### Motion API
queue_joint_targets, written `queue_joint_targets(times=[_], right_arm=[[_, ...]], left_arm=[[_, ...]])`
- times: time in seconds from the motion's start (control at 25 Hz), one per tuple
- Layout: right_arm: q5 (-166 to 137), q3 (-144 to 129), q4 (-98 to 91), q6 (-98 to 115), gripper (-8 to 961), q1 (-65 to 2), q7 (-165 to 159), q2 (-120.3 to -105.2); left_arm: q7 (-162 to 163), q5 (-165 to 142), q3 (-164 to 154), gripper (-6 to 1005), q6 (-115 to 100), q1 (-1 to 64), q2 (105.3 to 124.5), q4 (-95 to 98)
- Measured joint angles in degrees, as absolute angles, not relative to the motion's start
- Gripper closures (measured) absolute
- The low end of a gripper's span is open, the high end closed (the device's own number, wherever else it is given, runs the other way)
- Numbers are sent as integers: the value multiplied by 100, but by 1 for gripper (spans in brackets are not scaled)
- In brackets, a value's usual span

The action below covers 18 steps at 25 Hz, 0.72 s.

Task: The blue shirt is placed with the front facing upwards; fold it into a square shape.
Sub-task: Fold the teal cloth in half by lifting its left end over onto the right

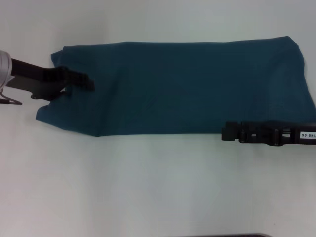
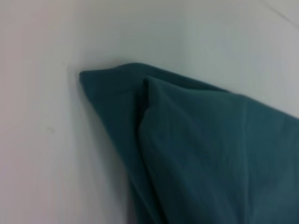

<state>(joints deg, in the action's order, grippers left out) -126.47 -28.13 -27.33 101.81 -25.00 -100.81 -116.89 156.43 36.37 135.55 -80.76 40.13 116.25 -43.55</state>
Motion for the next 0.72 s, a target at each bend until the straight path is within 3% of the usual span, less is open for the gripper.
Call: queue_joint_targets(times=[0.12, 0.24, 0.48, 0.72], right_arm=[[-12647, -2812, -2733, 10179, 40, -2497, -10081, -11689], [-12647, -2810, -2733, 10177, 41, -2498, -10081, -11689], [-12647, -2792, -2733, 10177, 40, -2502, -10081, -11689], [-12647, -2792, -2733, 10177, 39, -2499, -10077, -11689]], left_arm=[[15583, 3547, 13417, 125, -8125, 4089, 11562, -4260], [15547, 3536, 13338, 286, -8172, 4140, 11537, -4230], [15381, 3741, 13419, 481, -8391, 4143, 11544, -4325], [15076, 4106, 13497, 743, -8779, 4158, 11467, -4328]])
